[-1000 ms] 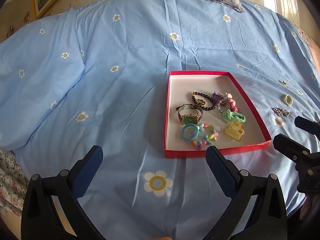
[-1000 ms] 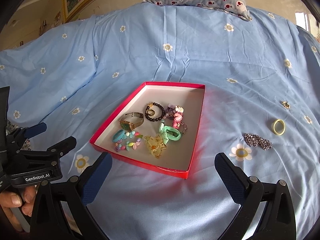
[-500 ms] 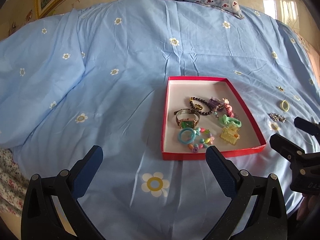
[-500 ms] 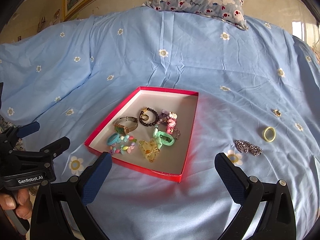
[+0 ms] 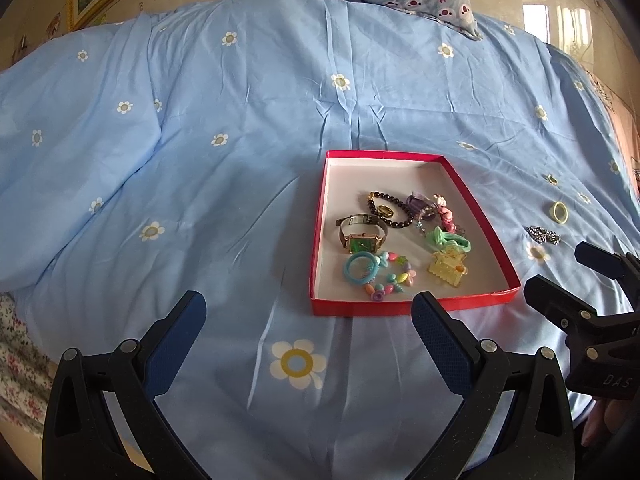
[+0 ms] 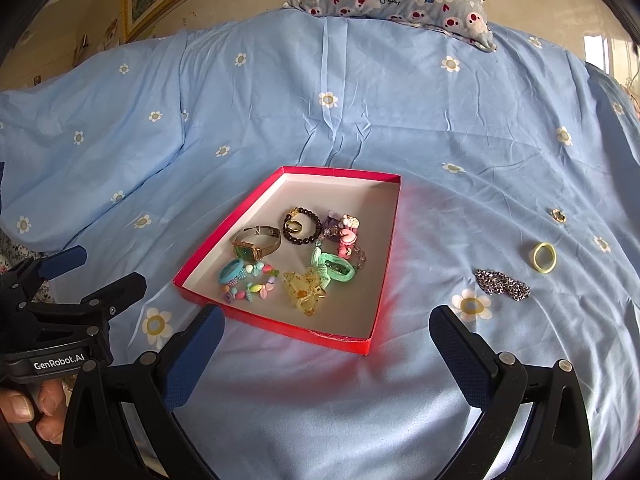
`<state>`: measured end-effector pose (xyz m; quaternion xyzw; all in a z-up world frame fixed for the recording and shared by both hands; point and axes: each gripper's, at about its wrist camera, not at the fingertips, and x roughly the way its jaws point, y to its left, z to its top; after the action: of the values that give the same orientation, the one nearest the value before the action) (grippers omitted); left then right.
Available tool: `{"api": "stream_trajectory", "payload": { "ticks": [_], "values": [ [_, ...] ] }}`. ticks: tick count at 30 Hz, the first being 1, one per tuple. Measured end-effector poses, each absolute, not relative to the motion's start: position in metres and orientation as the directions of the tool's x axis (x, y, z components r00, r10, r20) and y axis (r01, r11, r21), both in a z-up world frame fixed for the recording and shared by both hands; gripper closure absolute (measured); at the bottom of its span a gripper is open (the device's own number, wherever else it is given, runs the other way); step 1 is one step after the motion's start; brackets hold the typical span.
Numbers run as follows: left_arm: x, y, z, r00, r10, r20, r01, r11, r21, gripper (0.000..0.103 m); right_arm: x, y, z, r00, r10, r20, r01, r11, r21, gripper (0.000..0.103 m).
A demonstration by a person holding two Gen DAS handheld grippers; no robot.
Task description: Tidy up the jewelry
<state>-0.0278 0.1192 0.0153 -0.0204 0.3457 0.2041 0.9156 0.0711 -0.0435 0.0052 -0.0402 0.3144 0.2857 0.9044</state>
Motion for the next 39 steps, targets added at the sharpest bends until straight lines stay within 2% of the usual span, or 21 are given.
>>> {"api": "stream_trajectory", "payload": {
  "ticks": [39],
  "values": [
    [-0.033, 0.1189, 0.0158, 0.679, 0.358, -0.64, -0.396, 0.914, 0.091, 0.0, 0.0638, -0.0399, 0.0077, 0.63, 0.512, -0.584, -0.55, 0.825, 0.13, 0.0]
  ]
}}
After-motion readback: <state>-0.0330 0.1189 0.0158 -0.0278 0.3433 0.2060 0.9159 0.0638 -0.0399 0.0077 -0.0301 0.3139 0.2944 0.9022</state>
